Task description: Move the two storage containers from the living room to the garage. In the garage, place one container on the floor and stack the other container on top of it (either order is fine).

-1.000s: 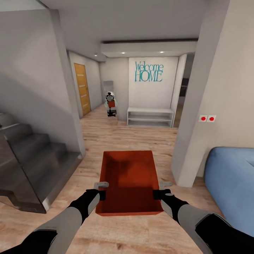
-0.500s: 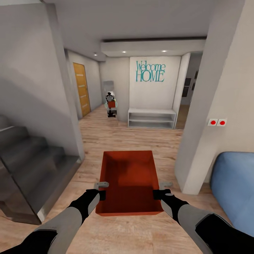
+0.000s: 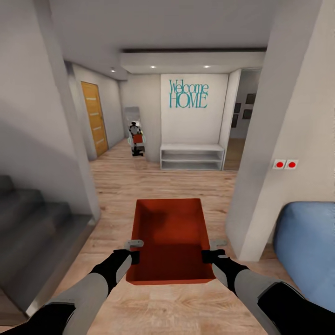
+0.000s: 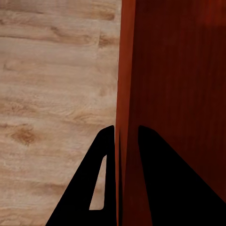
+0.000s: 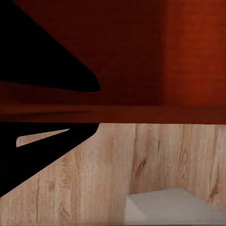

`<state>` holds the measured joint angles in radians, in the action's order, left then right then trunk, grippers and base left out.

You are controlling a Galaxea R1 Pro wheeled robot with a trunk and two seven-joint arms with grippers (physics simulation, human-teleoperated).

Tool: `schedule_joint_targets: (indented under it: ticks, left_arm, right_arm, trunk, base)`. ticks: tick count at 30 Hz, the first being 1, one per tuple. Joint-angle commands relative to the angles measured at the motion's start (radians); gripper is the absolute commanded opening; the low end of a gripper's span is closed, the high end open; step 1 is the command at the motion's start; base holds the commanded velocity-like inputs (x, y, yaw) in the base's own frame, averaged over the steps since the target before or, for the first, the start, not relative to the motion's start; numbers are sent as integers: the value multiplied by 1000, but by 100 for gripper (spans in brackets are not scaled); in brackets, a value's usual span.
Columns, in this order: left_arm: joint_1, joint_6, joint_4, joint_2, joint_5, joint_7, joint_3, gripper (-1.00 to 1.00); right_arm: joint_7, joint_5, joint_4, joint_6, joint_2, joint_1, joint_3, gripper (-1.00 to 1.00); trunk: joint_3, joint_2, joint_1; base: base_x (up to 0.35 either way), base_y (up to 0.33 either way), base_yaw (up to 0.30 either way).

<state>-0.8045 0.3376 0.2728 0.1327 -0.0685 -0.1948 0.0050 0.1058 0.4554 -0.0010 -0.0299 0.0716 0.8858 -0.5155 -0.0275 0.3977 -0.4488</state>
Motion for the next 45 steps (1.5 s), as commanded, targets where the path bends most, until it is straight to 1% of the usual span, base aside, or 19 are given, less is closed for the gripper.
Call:
schedule_joint_targets:
  ticks: [1,8,45]
  left_arm:
    - [0,9,4,-1,24,-15,4,-100]
    - [-1,9,3,0,24,-15,4,-100]
    - [0,9,3,1,24,-15,4,-100]
  right_arm:
    - [9,14,2,-5,-6,1,2,-100]
    - [9,14,2,-5,-6,2,2,-100]
    - [9,14,2,-5,-6,1,1,-100]
  trunk:
    - [-2,2,-1]
    - [-2,2,-1]
    - [-2,2,-1]
  base:
    - [323,71,-162]
    - [323,71,-78]
    - [323,71,0]
